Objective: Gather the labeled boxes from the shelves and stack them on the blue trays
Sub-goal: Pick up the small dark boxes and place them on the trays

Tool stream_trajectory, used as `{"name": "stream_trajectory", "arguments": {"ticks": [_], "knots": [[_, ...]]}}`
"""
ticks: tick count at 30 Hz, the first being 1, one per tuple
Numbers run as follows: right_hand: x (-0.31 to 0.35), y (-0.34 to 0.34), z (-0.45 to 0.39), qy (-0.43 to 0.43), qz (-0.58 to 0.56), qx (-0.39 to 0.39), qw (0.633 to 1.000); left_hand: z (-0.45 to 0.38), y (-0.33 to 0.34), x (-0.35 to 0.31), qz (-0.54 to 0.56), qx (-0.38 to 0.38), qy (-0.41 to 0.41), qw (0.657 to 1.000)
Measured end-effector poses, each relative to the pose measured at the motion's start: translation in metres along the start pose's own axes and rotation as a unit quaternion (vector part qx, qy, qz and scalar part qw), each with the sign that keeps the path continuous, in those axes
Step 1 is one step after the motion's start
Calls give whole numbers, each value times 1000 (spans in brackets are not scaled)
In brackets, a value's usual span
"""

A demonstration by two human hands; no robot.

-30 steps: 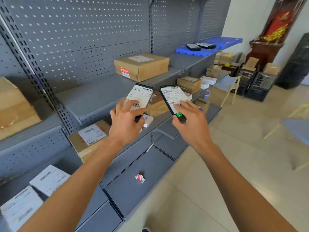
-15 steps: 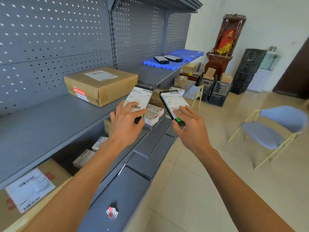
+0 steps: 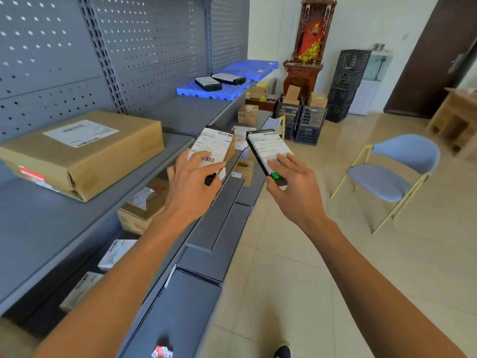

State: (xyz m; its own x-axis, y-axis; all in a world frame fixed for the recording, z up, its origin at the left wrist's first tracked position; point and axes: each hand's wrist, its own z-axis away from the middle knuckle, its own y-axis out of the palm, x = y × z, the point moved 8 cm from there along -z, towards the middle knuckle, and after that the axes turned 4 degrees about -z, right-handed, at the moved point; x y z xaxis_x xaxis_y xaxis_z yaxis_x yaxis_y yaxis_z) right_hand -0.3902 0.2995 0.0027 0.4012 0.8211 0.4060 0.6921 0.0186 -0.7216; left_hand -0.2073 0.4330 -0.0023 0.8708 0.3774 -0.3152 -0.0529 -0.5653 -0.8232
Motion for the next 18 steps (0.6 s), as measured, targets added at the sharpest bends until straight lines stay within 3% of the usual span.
{"name": "stream_trajectory", "arguments": {"ticks": [11,18], "knots": [[-151,4,-104,29,15,-19,999,-153,107,-62,10,5,38,999],[-219,11,-178,-16,10,-39,999,-236,165,-81,18,-18,25,999]]}}
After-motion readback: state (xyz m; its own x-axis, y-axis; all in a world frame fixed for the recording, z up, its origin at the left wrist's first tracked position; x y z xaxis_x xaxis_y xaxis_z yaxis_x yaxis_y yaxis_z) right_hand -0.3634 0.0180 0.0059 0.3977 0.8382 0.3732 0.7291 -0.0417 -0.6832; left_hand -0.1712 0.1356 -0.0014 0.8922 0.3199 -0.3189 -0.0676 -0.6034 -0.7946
